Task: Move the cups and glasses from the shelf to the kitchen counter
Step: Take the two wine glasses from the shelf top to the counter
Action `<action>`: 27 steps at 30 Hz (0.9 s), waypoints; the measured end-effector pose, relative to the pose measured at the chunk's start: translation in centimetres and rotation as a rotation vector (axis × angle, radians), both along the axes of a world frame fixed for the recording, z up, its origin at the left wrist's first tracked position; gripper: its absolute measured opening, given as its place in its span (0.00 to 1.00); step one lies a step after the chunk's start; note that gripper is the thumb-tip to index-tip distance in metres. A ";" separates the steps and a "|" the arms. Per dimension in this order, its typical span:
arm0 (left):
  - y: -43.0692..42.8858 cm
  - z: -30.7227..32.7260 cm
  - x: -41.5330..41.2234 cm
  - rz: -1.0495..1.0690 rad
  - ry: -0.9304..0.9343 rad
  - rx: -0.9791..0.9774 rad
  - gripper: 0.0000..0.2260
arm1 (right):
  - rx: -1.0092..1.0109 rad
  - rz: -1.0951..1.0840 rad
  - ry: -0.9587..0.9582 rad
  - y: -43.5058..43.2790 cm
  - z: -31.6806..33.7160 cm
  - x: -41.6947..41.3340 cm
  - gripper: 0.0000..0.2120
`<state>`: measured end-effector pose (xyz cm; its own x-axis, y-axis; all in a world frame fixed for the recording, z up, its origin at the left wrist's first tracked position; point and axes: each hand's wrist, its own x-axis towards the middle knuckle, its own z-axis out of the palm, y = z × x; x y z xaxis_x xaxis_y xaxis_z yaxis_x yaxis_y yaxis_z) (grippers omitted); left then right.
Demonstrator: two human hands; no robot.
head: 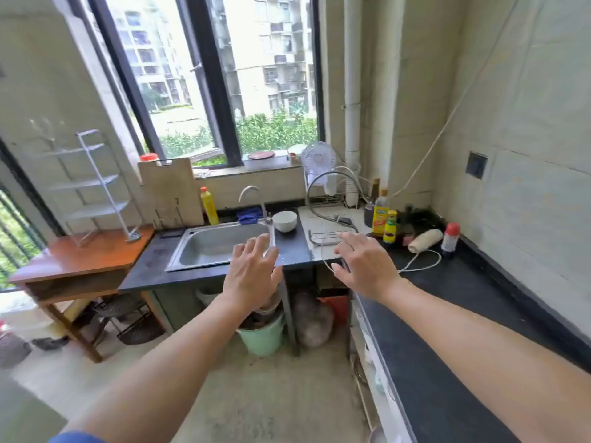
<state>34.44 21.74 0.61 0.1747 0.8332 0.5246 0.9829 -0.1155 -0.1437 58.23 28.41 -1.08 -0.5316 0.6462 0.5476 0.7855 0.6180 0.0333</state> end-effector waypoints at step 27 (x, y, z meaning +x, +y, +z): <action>-7.4 -0.4 -50.2 0.719 -0.130 0.053 0.12 | 0.034 0.695 0.029 5.1 1.3 -62.0 0.17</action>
